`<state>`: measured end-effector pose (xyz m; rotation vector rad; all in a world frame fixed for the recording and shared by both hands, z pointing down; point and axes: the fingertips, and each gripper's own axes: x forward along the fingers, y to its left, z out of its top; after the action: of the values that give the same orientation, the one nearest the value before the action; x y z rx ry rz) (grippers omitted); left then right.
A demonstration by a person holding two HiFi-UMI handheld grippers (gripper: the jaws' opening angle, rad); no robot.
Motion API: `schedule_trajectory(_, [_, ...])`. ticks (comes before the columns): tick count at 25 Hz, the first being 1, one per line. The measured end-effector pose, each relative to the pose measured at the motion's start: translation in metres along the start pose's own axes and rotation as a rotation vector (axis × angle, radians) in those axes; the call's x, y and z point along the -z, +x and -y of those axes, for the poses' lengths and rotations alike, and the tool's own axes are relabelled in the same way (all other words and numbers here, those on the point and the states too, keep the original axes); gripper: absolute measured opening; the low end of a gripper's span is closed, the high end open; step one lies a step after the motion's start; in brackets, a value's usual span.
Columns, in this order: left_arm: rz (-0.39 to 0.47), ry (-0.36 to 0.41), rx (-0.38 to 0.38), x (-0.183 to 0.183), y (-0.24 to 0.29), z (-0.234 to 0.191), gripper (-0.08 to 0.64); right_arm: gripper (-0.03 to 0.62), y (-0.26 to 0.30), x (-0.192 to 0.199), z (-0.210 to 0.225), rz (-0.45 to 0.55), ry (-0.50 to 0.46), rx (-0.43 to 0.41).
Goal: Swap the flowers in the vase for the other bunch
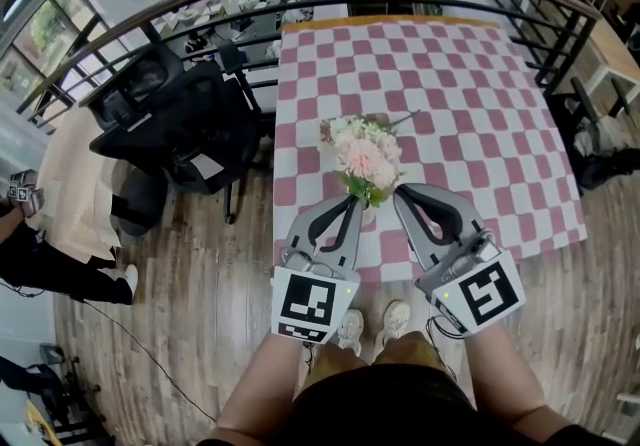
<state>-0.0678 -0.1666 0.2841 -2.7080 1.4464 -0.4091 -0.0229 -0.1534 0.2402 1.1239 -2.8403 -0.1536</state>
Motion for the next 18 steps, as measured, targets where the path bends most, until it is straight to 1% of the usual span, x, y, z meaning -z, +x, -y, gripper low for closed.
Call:
schedule_trajectory(4, [0.028,-0.011,0.002,-0.012,-0.004,-0.002,0.009,0.034,-0.003,-0.006,0.004,0.003,-0.014,0.010])
schedule_trajectory(9, [0.049,-0.004,0.005,-0.025,-0.008,-0.003,0.009,0.034,-0.008,-0.021,0.002,0.019,-0.044,0.013])
schedule_trajectory(18, [0.095,0.036,0.014,-0.050,-0.014,0.000,0.009,0.034,-0.016,-0.044,0.001,0.061,-0.086,0.032])
